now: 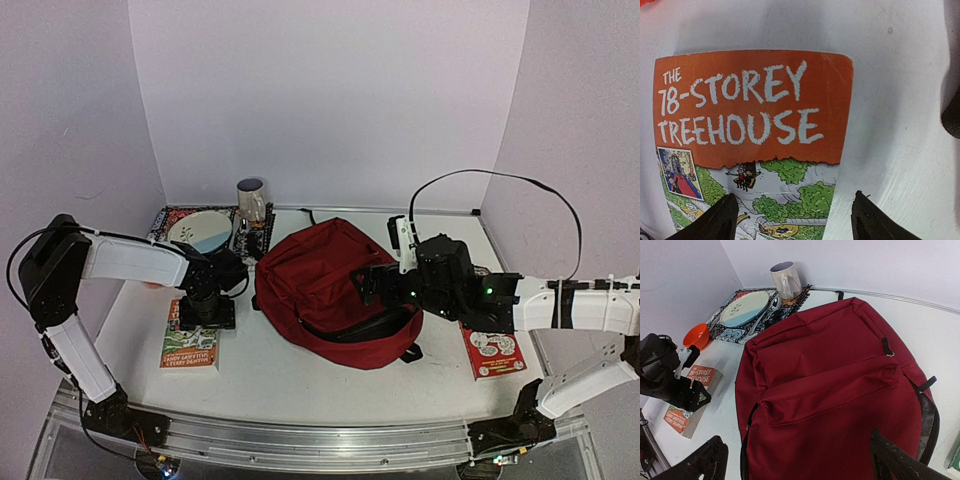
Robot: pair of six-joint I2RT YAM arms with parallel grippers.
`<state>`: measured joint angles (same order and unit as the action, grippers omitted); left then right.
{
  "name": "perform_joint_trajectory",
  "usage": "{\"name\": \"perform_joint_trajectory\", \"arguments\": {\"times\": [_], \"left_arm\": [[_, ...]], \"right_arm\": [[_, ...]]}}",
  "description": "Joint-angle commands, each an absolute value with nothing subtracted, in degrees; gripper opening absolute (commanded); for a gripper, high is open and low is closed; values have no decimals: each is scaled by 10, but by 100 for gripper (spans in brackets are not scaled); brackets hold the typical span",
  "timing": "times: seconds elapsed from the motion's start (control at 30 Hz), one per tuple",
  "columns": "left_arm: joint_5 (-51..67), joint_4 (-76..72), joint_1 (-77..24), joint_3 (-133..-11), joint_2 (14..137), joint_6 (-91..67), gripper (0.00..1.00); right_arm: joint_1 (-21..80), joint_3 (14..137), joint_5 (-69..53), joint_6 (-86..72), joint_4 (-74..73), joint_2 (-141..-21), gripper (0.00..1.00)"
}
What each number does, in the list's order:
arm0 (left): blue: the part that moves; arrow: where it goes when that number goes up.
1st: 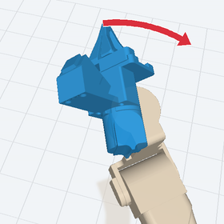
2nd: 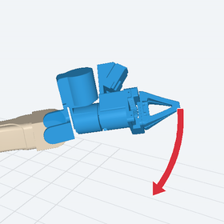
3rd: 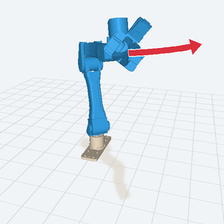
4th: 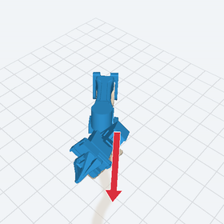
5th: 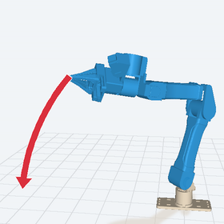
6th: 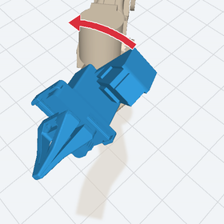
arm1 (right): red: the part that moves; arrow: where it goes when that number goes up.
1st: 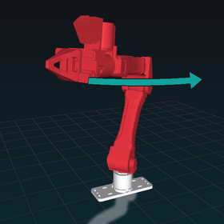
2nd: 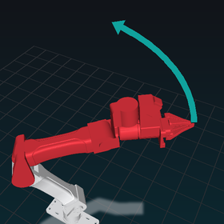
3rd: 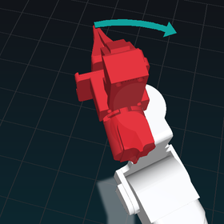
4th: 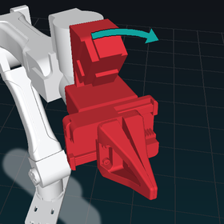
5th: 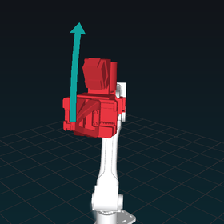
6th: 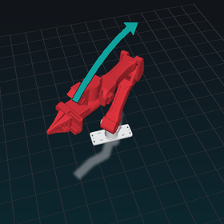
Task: Pack the student bag
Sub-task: Pick up the book at the center of the board.
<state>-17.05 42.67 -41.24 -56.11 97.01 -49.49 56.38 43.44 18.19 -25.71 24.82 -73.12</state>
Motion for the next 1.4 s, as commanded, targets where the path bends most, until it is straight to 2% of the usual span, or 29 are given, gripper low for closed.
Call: {"name": "perform_joint_trajectory", "arguments": {"times": [0.0, 0.13, 0.27, 0.43, 0.7, 0.97, 1.37], "left_arm": [[-178, 435, -409, -567, 1010, -477, 71], [-177, 434, -409, -561, 1027, -470, 59], [-171, 433, -410, -556, 1031, -465, 42], [-140, 434, -410, -563, 987, -456, 23], [-130, 437, -410, -565, 929, -454, 1], [-91, 437, -410, -581, 859, -458, 0], [-83, 427, -410, -592, 731, -490, 0]], "right_arm": [[563, 451, 180, -265, 247, -731, 98], [564, 452, 180, -269, 247, -735, 98], [564, 457, 176, -269, 247, -741, 98], [564, 464, 162, -269, 247, -747, 98], [563, 479, 122, -262, 256, -760, 98], [578, 505, 39, -271, 292, -806, 98], [639, 616, -51, -343, 400, -999, 98]]}}
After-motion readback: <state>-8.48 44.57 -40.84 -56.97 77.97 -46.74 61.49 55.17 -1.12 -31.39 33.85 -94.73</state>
